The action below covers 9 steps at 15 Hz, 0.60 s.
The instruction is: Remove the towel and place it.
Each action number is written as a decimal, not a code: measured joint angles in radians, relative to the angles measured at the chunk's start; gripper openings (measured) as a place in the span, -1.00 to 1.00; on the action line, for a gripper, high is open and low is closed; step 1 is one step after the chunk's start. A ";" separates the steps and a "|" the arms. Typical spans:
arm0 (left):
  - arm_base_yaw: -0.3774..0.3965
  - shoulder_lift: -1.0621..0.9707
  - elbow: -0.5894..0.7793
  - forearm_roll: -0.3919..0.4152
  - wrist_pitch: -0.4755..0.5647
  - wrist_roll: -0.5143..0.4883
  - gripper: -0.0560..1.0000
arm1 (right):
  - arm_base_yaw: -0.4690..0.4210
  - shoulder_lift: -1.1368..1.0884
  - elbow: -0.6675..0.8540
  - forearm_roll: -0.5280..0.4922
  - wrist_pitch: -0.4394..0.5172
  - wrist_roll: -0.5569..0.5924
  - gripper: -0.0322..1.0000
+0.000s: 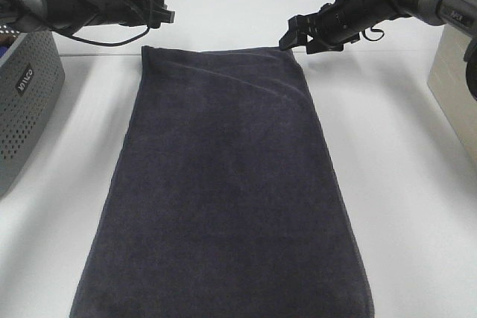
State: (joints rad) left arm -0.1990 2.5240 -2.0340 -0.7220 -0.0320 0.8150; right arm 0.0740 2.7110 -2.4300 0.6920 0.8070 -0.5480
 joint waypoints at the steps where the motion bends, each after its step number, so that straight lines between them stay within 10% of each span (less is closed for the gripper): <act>1: 0.000 0.006 0.000 0.000 0.011 0.000 0.37 | 0.000 -0.010 0.000 0.000 0.025 0.016 0.42; 9: 0.000 0.143 -0.001 0.009 0.039 0.000 0.37 | 0.000 -0.034 0.000 -0.016 0.133 0.054 0.42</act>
State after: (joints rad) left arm -0.1990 2.6670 -2.0350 -0.7130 0.0070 0.8150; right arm 0.0740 2.6770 -2.4300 0.6760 0.9400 -0.4940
